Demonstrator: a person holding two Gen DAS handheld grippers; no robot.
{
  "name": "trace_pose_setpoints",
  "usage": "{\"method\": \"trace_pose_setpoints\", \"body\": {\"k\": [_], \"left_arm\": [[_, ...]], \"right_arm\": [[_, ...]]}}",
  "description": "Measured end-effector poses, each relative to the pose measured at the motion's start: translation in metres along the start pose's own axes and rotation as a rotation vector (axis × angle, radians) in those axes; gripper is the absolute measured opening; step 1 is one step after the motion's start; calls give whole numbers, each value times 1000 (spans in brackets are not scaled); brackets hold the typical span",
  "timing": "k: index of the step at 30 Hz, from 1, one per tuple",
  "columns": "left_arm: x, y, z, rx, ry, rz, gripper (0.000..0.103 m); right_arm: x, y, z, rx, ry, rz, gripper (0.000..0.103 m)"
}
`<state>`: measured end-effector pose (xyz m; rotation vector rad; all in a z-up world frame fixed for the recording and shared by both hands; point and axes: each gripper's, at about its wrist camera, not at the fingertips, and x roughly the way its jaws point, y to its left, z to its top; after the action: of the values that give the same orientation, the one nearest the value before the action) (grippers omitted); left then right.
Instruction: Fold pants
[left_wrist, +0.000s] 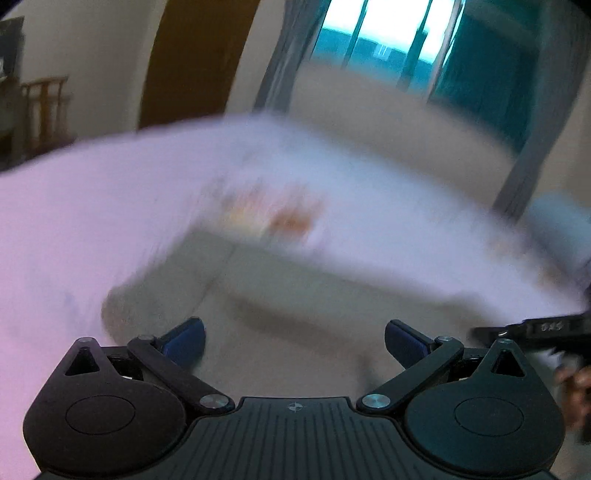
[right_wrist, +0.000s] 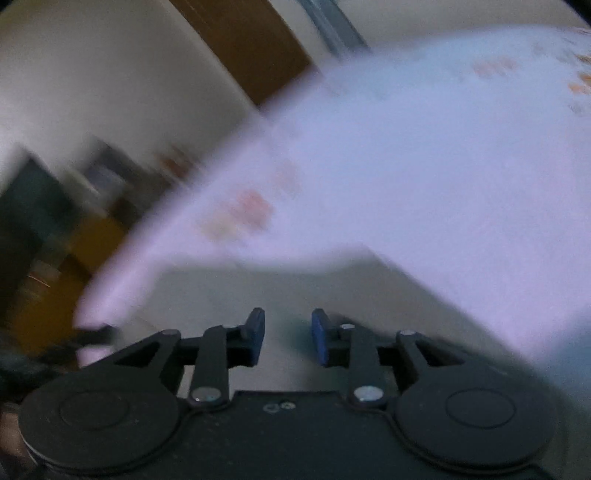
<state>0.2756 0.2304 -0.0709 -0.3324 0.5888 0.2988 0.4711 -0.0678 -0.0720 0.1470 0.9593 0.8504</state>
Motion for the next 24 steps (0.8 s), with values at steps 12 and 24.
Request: {"method": "trace_pose_setpoints", "body": {"k": [12, 24], "left_arm": [[-15, -25, -27, 336, 27, 12, 103], [-28, -20, -25, 319, 70, 0, 103]], "right_arm": [[-103, 6, -83, 45, -64, 50, 19], [-206, -64, -166, 280, -206, -179, 28]]}}
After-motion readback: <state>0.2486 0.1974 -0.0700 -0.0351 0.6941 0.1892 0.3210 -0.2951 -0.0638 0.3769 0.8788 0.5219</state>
